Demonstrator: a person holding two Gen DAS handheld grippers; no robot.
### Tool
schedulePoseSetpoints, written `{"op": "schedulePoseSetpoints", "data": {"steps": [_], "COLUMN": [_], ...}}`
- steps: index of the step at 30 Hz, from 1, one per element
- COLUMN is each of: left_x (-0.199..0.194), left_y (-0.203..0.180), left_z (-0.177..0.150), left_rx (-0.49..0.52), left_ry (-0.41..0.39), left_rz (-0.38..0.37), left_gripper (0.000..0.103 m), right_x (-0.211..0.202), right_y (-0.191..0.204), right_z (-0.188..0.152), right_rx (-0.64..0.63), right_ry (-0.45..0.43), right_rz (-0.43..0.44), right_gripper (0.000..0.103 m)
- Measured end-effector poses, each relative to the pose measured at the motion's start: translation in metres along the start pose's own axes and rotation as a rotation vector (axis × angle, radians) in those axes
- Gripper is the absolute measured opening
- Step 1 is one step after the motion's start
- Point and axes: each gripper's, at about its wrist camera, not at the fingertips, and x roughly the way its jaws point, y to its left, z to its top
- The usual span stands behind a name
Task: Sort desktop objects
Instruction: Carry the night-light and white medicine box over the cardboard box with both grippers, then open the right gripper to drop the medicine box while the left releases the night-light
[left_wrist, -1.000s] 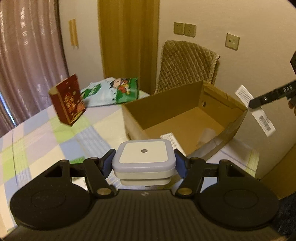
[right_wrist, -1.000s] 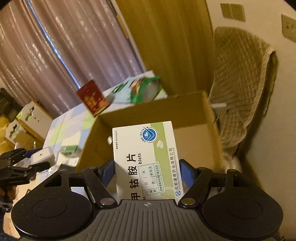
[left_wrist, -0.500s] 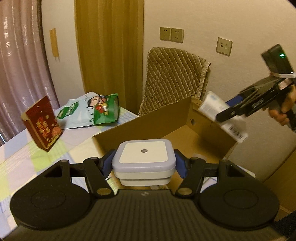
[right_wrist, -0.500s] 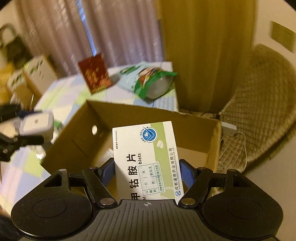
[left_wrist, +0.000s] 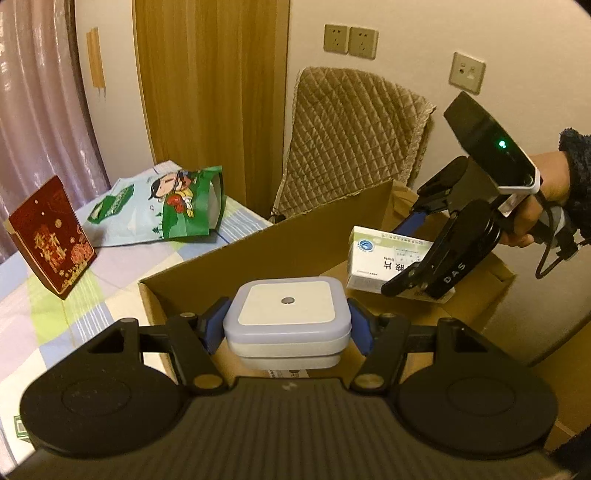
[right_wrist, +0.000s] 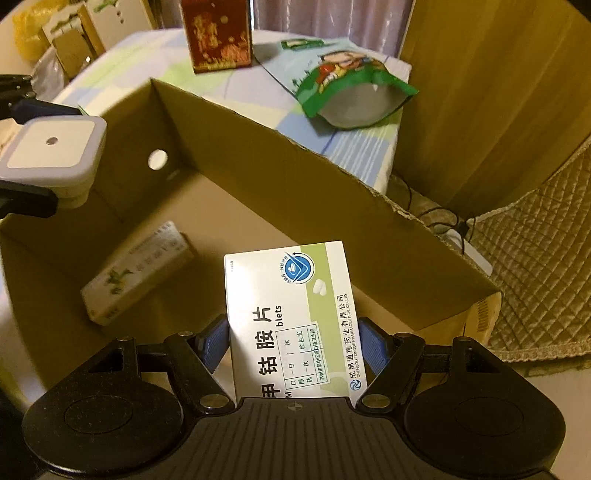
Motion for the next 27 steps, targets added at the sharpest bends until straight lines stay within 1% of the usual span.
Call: {"op": "schedulePoseSetpoints", "data": {"steps": [4, 6, 7, 8, 9, 14, 27], "left_x": [0.014, 0.019, 0.022, 0.024, 0.026, 0.038, 0.066], "left_y": [0.002, 0.004, 0.004, 0.004, 0.004, 0.000, -0.018], "left_z": [0.002, 0.003, 0.003, 0.004, 0.004, 0.007, 0.012], "left_rx": [-0.019, -0.025, -0.027, -0.028, -0.029, -0.026, -0.003], "left_ry": [0.021, 0.031, 0.035, 0.040, 0.044, 0.067, 0.104], "left_rz": [0.005, 0.009, 0.011, 0.012, 0.012, 0.006, -0.033], "left_gripper": [0.062, 0.062, 0.062, 0.062, 0.062, 0.062, 0.062], "right_x": [0.004, 0.005, 0.006, 0.006, 0.005, 0.002, -0.015], "right_y": [-0.006, -0.005, -0.004, -0.004, -0.003, -0.006, -0.004], "right_z": [0.006, 0.007, 0.008, 0.008, 0.008, 0.007, -0.004], "right_rx": [-0.002, -0.023, -0.030, -0.035, -0.036, -0.029, -0.019], "right_ry": [0.035, 0.046, 0.047, 0.047, 0.044, 0.031, 0.031], "right_rz": [0.001, -0.006, -0.011, -0.014, -0.010, 0.005, 0.051], "right_gripper": [0.072, 0.073, 0.082, 0.087, 0.090, 0.090, 0.090]}}
